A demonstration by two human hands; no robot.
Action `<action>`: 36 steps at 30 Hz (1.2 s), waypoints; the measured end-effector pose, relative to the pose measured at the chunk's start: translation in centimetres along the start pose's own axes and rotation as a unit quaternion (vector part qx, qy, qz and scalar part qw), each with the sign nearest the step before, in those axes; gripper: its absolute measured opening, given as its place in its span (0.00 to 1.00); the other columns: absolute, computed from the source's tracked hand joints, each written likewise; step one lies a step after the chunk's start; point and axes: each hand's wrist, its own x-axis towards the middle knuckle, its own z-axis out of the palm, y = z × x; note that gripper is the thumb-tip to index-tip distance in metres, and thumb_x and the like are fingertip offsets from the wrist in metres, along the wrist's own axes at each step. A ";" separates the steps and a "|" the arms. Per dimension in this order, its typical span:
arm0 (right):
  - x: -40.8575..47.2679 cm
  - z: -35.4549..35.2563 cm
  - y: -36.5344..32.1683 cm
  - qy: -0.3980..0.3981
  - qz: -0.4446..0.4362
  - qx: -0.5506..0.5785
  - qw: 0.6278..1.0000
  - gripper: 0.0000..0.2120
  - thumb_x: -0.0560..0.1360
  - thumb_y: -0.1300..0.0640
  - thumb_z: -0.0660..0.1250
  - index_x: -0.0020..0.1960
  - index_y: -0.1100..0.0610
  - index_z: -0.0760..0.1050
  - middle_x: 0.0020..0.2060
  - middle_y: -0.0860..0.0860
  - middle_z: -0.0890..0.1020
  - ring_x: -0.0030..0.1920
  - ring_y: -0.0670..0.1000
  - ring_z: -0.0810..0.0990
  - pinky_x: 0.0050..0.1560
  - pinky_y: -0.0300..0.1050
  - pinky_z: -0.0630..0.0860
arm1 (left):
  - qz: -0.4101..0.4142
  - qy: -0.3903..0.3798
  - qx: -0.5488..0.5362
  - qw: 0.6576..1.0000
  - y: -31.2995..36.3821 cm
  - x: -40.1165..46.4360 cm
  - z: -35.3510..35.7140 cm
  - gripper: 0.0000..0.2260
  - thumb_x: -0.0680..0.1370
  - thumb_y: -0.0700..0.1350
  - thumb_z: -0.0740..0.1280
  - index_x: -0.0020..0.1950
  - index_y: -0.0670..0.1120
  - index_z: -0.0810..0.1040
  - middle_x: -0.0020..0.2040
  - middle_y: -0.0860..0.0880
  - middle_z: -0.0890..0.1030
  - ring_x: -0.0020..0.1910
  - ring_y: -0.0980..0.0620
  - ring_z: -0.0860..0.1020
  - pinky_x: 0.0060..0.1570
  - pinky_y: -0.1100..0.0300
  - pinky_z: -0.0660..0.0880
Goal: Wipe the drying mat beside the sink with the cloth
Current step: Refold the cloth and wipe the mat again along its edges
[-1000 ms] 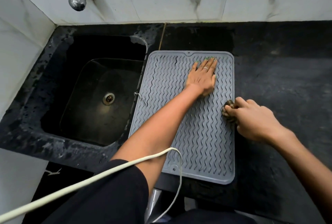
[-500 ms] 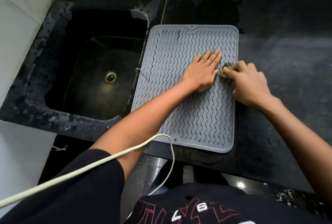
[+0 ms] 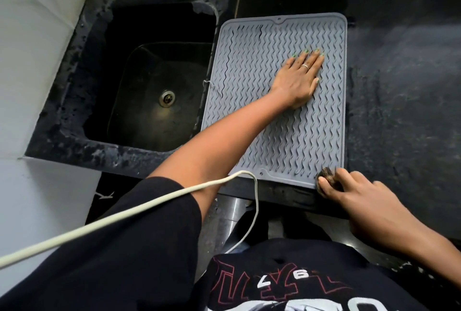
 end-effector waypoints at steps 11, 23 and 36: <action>6.3 -6.0 -3.2 0.125 -0.179 0.029 0.976 0.28 0.73 0.59 0.63 0.71 0.43 0.64 0.60 0.50 0.72 0.55 0.55 0.71 0.49 0.50 0.74 | 0.110 -0.010 -0.028 0.994 -6.8 -4.1 -0.4 0.33 0.79 0.64 0.55 0.79 0.53 0.49 0.80 0.48 0.48 0.79 0.46 0.50 0.77 0.48 0.52; 14.2 -7.4 -13.0 0.133 -0.320 -0.151 0.926 0.15 0.79 0.57 0.56 0.62 0.53 0.73 0.64 0.51 0.71 0.61 0.58 0.68 0.42 0.50 0.61 | 0.040 -0.038 -0.066 0.996 -10.9 -6.2 1.1 0.41 0.73 0.66 0.63 0.78 0.56 0.44 0.80 0.48 0.44 0.79 0.47 0.46 0.75 0.47 0.56; 9.0 -7.0 -5.8 0.055 -0.301 -0.245 0.920 0.13 0.80 0.54 0.54 0.60 0.49 0.73 0.61 0.49 0.68 0.61 0.56 0.65 0.43 0.50 0.58 | 0.048 -0.044 -0.059 0.996 -10.8 -6.2 1.1 0.42 0.73 0.64 0.64 0.79 0.54 0.43 0.80 0.46 0.44 0.79 0.45 0.46 0.76 0.48 0.52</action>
